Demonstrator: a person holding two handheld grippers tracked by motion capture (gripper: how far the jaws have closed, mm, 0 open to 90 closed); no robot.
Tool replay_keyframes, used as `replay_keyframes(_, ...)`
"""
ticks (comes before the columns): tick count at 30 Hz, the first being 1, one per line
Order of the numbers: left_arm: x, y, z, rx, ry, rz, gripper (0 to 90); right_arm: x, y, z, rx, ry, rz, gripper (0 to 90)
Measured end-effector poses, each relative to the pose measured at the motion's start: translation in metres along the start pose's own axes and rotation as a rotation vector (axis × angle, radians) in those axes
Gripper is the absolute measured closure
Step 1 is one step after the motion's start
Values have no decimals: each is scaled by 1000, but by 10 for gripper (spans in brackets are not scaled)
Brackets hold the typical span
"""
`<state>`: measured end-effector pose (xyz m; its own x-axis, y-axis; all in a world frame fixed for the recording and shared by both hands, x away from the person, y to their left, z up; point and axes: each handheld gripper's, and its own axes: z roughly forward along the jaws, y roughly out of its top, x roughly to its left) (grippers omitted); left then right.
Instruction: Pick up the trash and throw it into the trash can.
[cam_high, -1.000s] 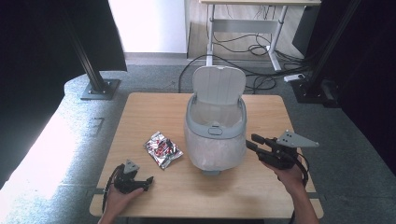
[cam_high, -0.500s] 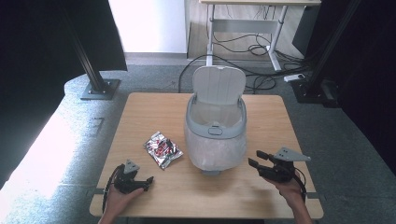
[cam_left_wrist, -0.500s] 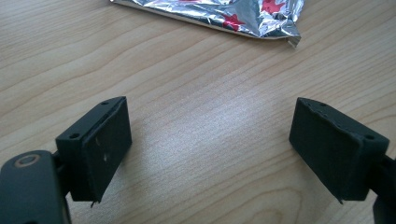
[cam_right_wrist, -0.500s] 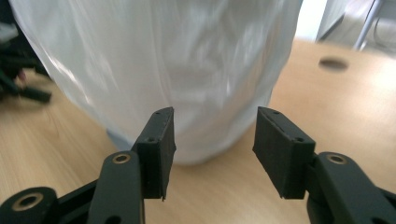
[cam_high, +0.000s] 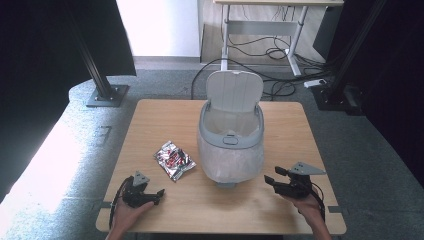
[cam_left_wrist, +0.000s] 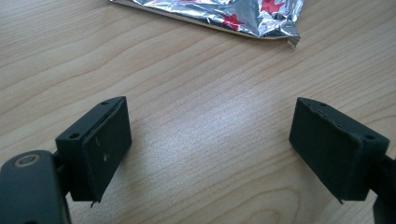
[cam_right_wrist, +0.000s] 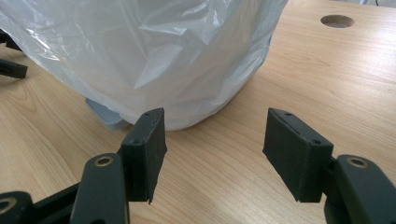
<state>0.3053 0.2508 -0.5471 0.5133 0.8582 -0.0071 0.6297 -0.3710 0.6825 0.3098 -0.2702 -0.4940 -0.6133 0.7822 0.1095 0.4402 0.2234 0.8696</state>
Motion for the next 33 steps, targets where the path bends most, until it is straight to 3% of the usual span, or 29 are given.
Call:
replay_keyframes(7, 1, 2, -3, 14, -19, -7, 152, -4, -7, 1, 20, -17, 6, 380)
replay_keyframes(14, 5, 7, -10, -13, -15, -14, 183, -4, -12, 1, 36, -29, 10, 379)
replay_keyframes(17, 6, 12, -10, 3, -18, -6, 188, -4, -14, 3, 45, -30, 9, 379)
replay_keyframes(26, 3, 29, -2, -6, -38, -9, 188, -4, -19, 9, 80, -35, -3, 378)
replay_keyframes(33, 17, 48, 13, -4, -17, -4, 189, -9, -21, 7, 76, -34, 28, 378)
